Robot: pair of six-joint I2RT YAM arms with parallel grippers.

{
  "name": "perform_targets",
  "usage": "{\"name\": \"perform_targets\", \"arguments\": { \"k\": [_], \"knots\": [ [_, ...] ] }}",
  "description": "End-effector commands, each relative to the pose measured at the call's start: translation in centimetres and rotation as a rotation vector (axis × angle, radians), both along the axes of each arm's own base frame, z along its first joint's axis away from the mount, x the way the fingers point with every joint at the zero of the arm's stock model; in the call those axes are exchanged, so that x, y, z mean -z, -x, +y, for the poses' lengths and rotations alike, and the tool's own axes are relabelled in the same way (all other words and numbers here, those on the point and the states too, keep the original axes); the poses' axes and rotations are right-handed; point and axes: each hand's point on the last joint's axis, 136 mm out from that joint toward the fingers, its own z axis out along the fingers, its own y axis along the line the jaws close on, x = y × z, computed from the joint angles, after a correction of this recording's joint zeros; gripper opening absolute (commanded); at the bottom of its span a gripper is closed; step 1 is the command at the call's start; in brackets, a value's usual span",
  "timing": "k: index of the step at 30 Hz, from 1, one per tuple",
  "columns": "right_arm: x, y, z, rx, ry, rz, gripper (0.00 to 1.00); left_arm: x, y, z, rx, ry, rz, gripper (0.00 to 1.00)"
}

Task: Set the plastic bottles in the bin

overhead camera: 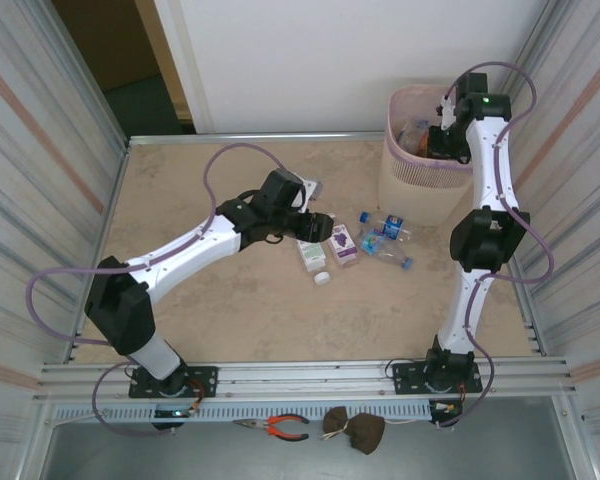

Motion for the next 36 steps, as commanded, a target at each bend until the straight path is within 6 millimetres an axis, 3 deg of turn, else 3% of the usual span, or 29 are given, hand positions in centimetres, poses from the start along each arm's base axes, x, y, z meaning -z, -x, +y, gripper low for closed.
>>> {"name": "perform_targets", "arguments": {
  "k": [1,5,10,15,26,36],
  "knots": [
    [1.5,2.4,-2.4,0.03,0.113,0.117,0.16,-0.6,-0.6,0.5,-0.052,-0.002,0.012,0.63],
    [0.3,1.7,-1.5,0.031,0.041,0.065,0.19,0.3,-0.9,0.7,-0.091,-0.025,0.047,0.63],
    [-4.8,1.0,-0.2,0.031,-0.02,-0.093,0.3,1.8,-1.7,1.6,-0.196,-0.069,0.098,0.63],
    [-10.5,1.6,0.9,0.021,-0.074,-0.262,0.39,3.5,-2.3,2.5,-0.306,-0.116,0.153,0.64],
    [-20.8,6.1,1.7,0.026,-0.106,-0.547,0.44,7.7,-2.6,2.5,-0.446,-0.222,0.231,0.69],
    [-25.7,10.2,2.8,0.003,-0.14,-0.716,0.43,11.5,-3.5,2.9,-0.58,-0.323,0.307,0.78]
  ]
}}
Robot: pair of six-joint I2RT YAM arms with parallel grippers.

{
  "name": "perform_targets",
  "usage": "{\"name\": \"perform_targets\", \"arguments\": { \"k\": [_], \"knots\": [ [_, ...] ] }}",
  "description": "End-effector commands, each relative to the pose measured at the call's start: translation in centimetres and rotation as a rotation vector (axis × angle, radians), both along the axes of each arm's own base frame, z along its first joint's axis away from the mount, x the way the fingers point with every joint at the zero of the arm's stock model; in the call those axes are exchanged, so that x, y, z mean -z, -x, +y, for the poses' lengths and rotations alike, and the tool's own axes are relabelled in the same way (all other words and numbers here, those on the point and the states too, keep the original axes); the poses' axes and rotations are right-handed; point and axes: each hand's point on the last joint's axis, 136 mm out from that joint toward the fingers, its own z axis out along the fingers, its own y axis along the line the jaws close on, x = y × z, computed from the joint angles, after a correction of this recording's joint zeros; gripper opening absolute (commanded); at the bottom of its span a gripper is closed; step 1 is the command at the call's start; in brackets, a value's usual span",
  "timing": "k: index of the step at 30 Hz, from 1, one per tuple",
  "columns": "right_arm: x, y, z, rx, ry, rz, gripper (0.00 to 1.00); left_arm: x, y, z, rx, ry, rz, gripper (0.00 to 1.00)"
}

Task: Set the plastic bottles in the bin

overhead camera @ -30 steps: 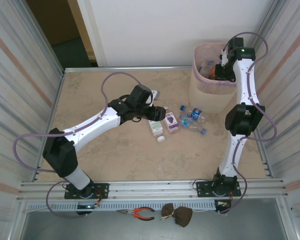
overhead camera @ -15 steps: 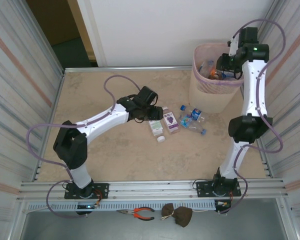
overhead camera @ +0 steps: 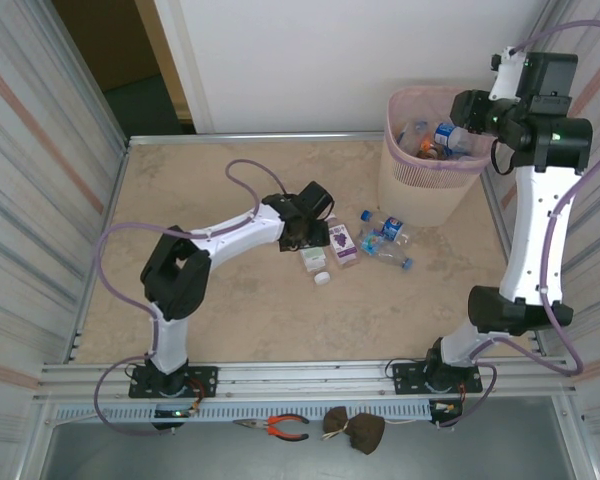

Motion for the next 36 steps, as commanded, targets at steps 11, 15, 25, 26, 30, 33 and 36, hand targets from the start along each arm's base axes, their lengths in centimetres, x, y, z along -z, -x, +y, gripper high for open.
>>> {"name": "perform_targets", "arguments": {
  "k": [11,15,25,26,30,33,36],
  "knots": [
    [-3.0,2.2,0.1,-0.002,-0.013,-0.105,0.43,4.4,0.4,0.4,-0.115,-0.089,0.147,0.81],
    [-3.0,2.3,0.2,-0.007,-0.015,-0.111,0.43,5.4,1.3,0.6,-0.117,-0.09,0.181,0.81],
    [-3.0,2.3,0.4,-0.012,-0.032,-0.112,0.43,5.8,4.2,1.5,-0.089,-0.111,0.214,0.81],
    [-3.0,2.3,0.5,-0.012,-0.034,-0.112,0.43,5.7,4.4,1.5,-0.084,-0.11,0.213,0.82],
    [-2.7,2.2,0.6,-0.016,-0.037,-0.106,0.43,5.7,5.1,1.7,-0.064,-0.118,0.217,0.81],
    [-2.7,2.3,0.7,-0.017,-0.037,-0.102,0.43,5.8,5.3,1.9,-0.06,-0.121,0.215,0.78],
    [-2.7,2.3,0.9,-0.02,-0.036,-0.103,0.43,5.8,5.5,1.8,-0.05,-0.112,0.216,0.72]
  ]
}}
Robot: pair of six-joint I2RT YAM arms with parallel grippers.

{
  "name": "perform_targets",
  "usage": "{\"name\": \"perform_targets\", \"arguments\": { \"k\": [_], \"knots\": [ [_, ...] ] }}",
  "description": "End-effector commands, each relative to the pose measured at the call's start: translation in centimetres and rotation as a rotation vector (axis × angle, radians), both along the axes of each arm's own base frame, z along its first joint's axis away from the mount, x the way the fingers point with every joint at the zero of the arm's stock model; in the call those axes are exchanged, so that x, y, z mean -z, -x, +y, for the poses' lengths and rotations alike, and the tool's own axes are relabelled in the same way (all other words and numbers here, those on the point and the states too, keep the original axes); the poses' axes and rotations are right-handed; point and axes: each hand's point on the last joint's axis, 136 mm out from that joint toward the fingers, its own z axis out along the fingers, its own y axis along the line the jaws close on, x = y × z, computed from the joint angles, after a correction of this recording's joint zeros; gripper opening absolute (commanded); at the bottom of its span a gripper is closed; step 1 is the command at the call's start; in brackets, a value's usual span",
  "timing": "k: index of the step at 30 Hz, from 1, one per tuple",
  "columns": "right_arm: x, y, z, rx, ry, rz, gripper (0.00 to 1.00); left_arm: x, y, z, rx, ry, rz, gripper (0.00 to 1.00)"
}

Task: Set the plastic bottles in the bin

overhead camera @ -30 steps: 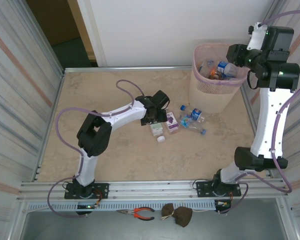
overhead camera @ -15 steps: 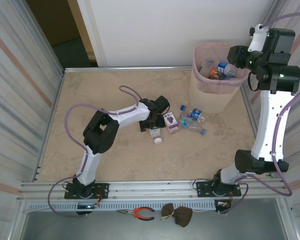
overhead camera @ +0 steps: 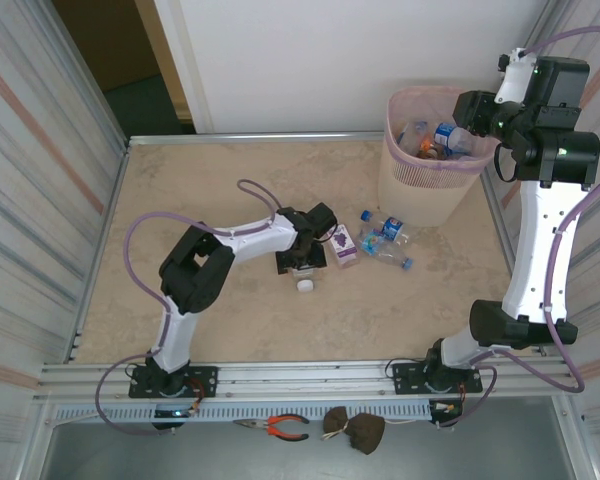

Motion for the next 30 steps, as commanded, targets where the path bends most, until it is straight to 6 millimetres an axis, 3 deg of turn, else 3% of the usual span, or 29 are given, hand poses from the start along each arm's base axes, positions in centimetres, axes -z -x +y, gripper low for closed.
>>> {"name": "perform_targets", "arguments": {
  "k": [1,7,12,21,30],
  "knots": [
    [-1.0,0.8,0.6,-0.008,-0.013,-0.034,0.43,-0.8,1.2,0.5,0.013,-0.001,0.017,0.7],
    [-0.8,1.0,1.5,-0.033,-0.016,-0.032,0.43,-1.8,0.9,0.2,0.044,0.024,-0.018,0.65],
    [-0.5,1.5,2.6,-0.08,-0.035,-0.032,0.44,-4.4,0.0,-1.0,0.119,0.094,-0.129,0.63],
    [-0.6,3.3,6.1,-0.249,-0.106,-0.062,0.46,-13.2,-1.8,-3.6,0.382,0.247,-0.507,0.57],
    [-0.5,6.3,10.8,-0.475,-0.202,-0.059,0.52,-22.7,0.2,-5.8,0.728,0.422,-0.889,0.54]
  ]
}}
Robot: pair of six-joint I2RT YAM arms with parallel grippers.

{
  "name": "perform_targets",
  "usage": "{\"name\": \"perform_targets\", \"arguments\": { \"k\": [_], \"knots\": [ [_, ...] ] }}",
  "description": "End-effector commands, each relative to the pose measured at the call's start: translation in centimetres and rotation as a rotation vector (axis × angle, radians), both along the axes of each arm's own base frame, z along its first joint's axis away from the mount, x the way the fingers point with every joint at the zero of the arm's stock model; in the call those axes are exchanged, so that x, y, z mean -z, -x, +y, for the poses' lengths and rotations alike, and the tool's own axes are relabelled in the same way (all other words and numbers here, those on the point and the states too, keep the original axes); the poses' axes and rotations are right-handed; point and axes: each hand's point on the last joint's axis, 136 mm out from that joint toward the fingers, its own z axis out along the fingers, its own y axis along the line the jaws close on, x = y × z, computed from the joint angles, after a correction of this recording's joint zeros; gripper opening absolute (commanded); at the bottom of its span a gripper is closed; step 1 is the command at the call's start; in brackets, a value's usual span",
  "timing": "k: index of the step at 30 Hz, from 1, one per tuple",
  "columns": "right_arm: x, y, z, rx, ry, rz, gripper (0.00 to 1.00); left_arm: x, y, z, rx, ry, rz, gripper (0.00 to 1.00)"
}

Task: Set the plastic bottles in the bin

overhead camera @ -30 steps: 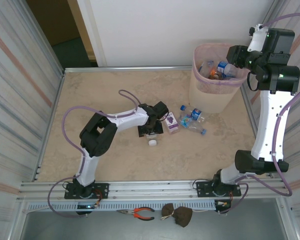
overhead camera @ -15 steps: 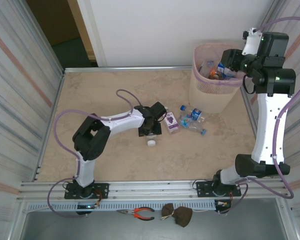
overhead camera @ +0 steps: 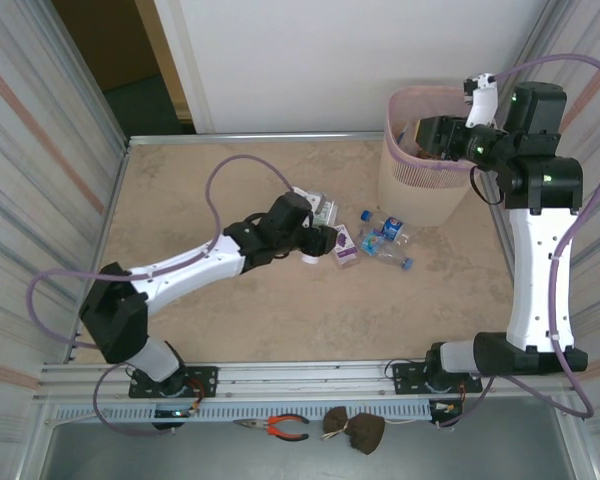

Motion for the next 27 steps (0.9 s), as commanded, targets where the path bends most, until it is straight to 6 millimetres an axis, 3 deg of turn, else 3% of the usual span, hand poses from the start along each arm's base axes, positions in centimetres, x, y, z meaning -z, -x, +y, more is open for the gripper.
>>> {"name": "perform_targets", "arguments": {
  "k": [1,7,12,27],
  "knots": [
    [-1.7,2.2,2.5,-0.127,-0.075,-0.036,0.54,-5.8,0.9,-1.8,0.183,0.089,-0.253,0.54],
    [-0.3,3.8,6.1,-0.228,-0.088,0.048,0.65,-9.4,3.4,-3.3,0.415,0.134,-0.458,0.53],
    [1.9,5.1,8.8,-0.278,-0.05,0.154,0.73,-11.3,3.3,-3.4,0.461,0.092,-0.58,0.53],
    [8.7,5.6,9.9,-0.226,0.036,0.37,0.72,-13.5,2.7,-3.0,0.439,0.061,-0.682,0.54]
  ]
}}
